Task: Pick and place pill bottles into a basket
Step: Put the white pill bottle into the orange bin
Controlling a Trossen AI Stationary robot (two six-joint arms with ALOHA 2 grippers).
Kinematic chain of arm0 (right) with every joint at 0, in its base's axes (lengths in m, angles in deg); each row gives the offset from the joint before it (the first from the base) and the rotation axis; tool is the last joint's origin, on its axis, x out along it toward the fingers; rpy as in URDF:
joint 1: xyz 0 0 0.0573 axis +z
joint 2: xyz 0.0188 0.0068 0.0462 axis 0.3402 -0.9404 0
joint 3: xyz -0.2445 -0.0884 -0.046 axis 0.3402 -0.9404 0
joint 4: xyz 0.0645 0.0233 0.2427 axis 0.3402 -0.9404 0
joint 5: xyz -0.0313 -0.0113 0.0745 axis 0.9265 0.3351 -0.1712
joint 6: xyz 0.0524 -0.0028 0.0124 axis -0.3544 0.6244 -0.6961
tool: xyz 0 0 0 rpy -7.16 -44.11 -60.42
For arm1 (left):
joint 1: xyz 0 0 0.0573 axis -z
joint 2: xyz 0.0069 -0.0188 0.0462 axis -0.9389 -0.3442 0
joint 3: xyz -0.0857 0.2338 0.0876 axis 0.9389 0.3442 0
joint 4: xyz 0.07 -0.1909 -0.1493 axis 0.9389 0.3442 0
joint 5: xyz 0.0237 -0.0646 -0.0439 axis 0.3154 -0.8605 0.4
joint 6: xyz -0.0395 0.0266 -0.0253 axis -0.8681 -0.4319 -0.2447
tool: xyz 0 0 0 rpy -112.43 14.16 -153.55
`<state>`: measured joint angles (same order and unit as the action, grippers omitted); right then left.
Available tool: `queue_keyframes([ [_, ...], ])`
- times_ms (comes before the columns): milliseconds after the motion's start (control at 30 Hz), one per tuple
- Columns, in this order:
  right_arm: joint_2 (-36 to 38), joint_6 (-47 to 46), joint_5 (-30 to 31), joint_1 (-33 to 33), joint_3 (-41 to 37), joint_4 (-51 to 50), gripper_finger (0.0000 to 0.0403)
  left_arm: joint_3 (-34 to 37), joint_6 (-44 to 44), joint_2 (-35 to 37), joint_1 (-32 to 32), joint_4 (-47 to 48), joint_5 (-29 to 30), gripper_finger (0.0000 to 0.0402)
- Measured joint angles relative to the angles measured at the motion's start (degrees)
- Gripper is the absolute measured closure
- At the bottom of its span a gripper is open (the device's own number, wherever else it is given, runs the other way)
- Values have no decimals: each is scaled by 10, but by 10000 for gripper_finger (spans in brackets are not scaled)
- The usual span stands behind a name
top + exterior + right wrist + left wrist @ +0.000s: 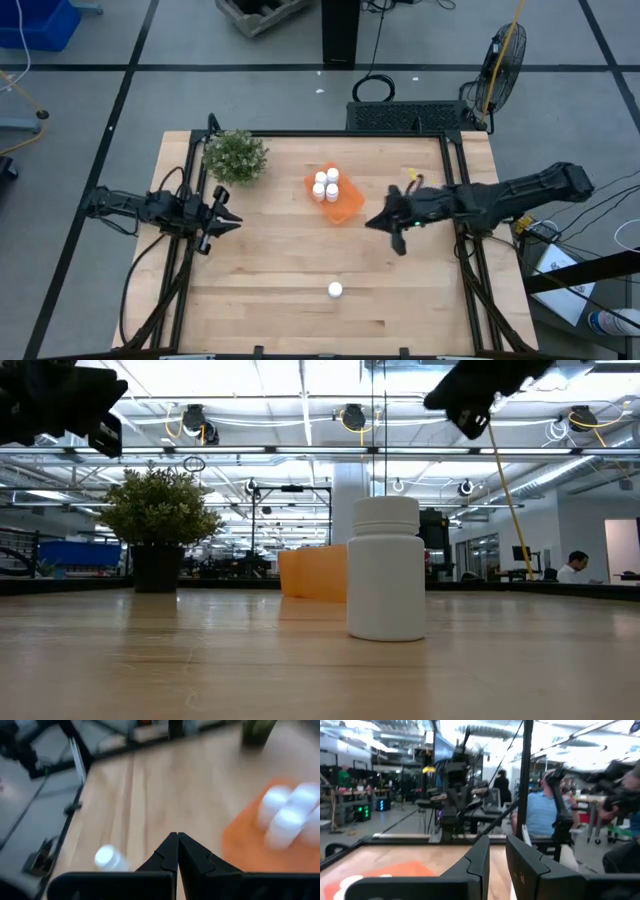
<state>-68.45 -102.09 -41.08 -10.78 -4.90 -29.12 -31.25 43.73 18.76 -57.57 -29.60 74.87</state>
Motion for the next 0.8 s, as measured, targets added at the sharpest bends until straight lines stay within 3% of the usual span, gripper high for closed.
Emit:
queue_keyframes([
  [133, -93, -46, -67, -13, 92, -111, 403, 0, 8, 4, 0, 16, 2, 334],
  [267, -162, -6, -89, -10, 165, -176, 403, 0, 12, 4, 0, 12, 2, 334],
  [500, -207, 76, -113, 13, 208, -121, 403, 0, -1, 3, 0, 31, 31, 334],
  [667, -234, 32, -131, 33, 208, -120, 398, 0, -4, 3, 0, 21, 15, 334],
  [800, -274, -22, -131, 62, 208, -85, 360, 0, -4, 3, 0, 26, 12, 334],
])
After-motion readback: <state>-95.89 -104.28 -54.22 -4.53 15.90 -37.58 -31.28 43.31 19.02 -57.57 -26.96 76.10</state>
